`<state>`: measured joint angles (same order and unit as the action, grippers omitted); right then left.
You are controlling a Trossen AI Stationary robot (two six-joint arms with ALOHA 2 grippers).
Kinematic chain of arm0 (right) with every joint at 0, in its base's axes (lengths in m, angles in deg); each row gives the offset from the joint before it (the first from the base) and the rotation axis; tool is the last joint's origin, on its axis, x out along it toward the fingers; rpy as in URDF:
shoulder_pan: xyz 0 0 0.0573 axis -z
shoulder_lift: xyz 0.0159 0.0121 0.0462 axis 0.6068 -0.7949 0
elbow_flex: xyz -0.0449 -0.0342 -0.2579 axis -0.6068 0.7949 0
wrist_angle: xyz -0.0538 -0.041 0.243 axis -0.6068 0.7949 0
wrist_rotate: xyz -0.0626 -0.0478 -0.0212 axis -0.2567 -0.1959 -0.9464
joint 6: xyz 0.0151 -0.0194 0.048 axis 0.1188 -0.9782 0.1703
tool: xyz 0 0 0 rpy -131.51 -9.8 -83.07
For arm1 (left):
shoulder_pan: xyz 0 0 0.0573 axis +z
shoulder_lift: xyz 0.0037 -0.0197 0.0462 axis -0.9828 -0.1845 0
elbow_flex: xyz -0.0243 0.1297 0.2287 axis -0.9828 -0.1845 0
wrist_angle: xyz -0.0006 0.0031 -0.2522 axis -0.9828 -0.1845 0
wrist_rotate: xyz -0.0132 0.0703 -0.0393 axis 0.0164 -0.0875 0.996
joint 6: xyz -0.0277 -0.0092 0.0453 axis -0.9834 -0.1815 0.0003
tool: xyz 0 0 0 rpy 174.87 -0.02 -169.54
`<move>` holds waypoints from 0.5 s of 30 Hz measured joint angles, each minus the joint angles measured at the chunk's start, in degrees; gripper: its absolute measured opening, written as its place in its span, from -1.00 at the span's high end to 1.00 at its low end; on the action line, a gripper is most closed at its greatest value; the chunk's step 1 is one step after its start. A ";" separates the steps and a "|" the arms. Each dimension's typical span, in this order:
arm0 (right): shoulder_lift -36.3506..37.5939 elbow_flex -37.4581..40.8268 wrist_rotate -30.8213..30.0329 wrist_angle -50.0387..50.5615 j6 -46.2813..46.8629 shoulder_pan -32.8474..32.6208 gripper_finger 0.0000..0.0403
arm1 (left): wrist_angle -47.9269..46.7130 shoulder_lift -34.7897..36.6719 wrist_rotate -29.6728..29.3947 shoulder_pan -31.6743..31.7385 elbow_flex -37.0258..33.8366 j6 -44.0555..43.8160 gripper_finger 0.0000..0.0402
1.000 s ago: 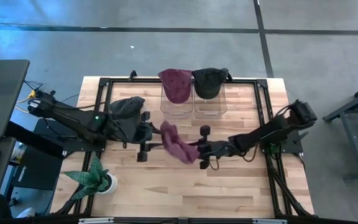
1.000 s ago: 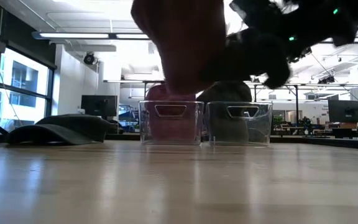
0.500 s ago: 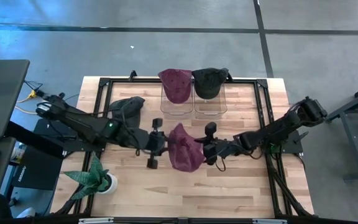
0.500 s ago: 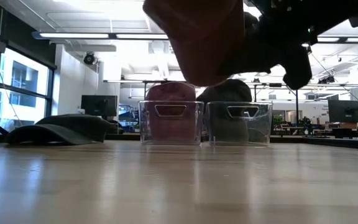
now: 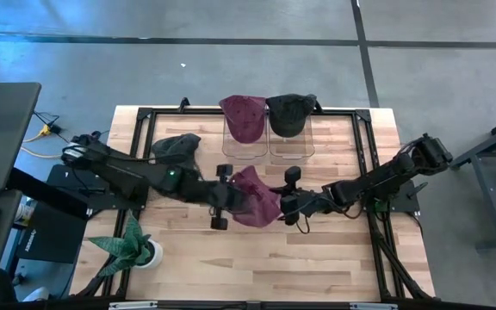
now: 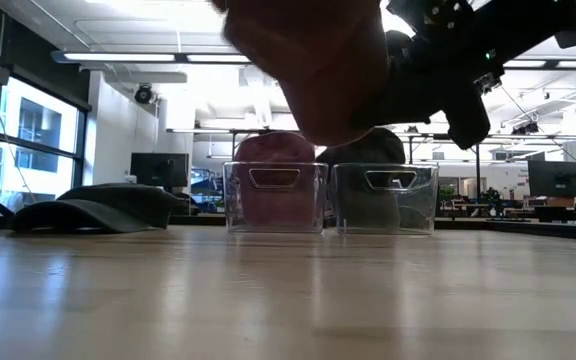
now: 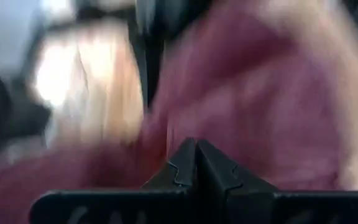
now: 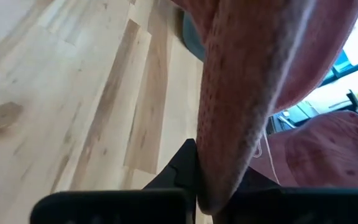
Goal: Pick & Place hat
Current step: Put the red cap into the left transparent bin
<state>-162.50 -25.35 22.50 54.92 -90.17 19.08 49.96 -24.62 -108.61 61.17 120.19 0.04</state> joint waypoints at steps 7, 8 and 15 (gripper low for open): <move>0.00 0.00 -0.95 0.67 0.02 -0.53 0.92 | -23.56 -3.92 -0.13 1.21 7.34 -9.80 0.99; 0.00 0.00 -0.97 0.63 0.02 -0.51 0.93 | -23.30 -4.15 -0.49 1.23 8.62 -10.25 0.99; 0.00 0.00 -0.79 1.11 0.46 -0.38 0.93 | -23.47 -3.26 -1.10 -1.41 16.64 -10.81 0.99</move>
<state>-162.50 -25.35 21.71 56.03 -89.71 18.70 26.50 -27.88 -109.71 59.76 136.84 -10.77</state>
